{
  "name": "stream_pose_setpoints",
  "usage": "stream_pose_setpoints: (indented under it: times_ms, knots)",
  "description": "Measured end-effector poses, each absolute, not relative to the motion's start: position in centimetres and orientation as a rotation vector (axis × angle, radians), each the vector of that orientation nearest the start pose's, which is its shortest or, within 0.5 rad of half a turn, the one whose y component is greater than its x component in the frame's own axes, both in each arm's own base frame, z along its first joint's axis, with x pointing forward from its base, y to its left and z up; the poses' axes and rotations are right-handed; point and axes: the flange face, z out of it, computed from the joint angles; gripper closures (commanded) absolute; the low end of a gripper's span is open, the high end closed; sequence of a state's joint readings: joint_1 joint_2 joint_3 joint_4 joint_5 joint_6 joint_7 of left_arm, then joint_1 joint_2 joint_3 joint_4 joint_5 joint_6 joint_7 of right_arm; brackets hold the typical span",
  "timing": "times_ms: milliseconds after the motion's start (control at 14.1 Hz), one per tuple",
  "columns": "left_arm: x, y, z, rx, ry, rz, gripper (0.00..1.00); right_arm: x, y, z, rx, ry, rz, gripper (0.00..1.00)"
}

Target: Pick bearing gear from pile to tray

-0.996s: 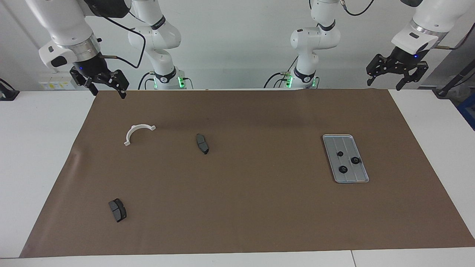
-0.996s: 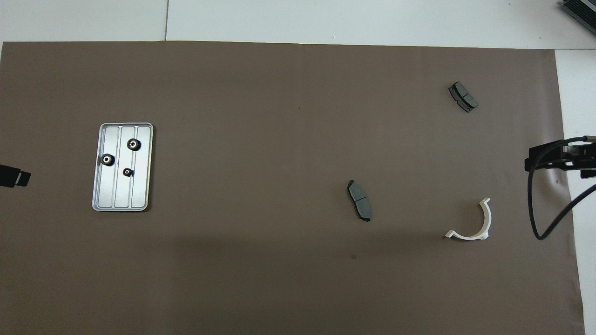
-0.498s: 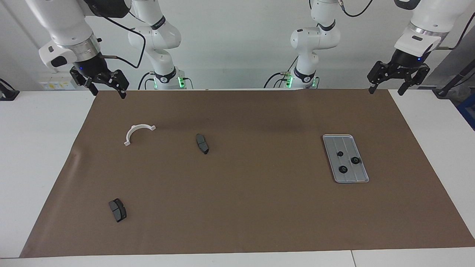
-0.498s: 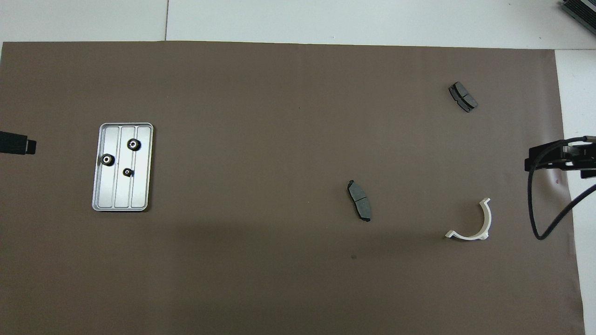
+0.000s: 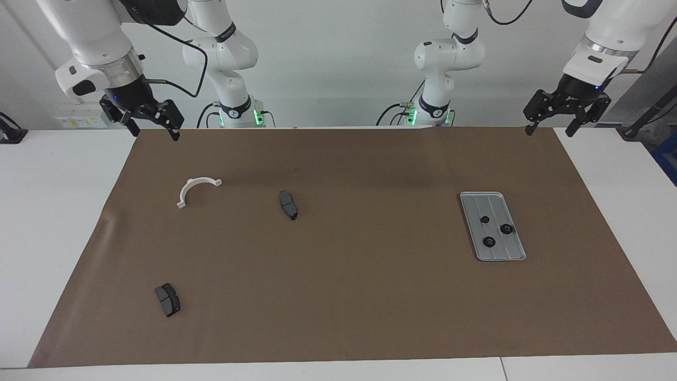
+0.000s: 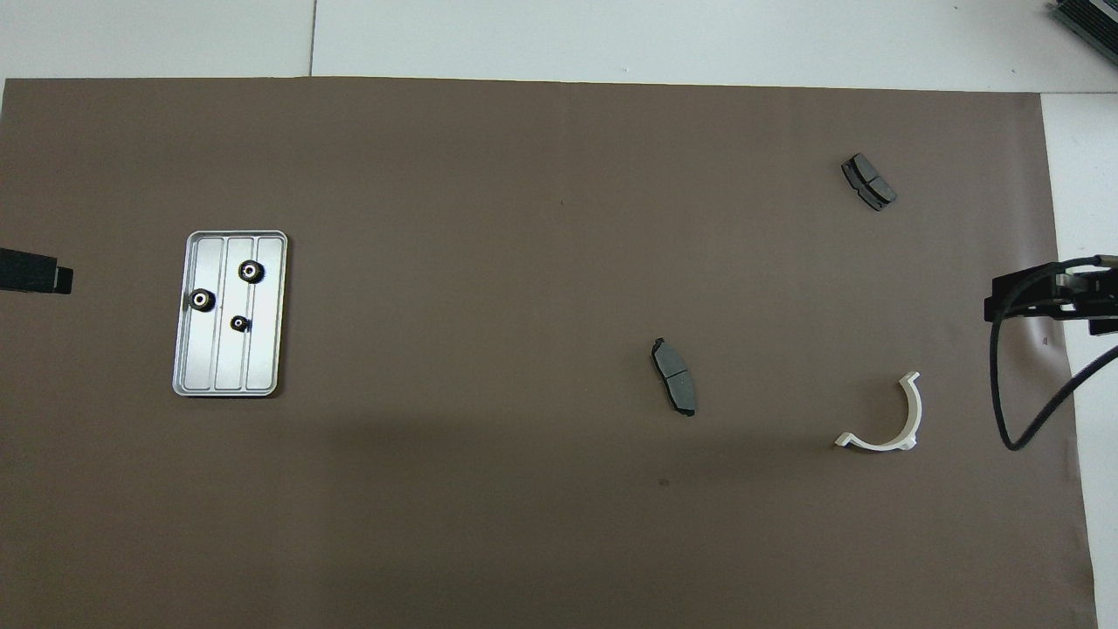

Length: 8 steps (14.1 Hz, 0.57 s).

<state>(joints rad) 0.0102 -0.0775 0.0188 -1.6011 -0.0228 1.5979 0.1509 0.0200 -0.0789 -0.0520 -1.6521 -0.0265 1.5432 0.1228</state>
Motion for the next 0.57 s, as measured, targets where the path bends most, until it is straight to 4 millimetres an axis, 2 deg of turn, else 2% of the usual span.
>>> stream_pose_setpoints:
  times_ms: [213,569]
  knots:
    - [53.12,2.2,65.5,-3.153,0.168,-0.112,0.0,52.59,-2.09,62.65,-3.156,0.245,0.046,0.0]
    - [53.03,2.2,65.55,-3.153,0.168,-0.111,0.0,52.59,-2.09,62.65,-3.156,0.245,0.046,0.0]
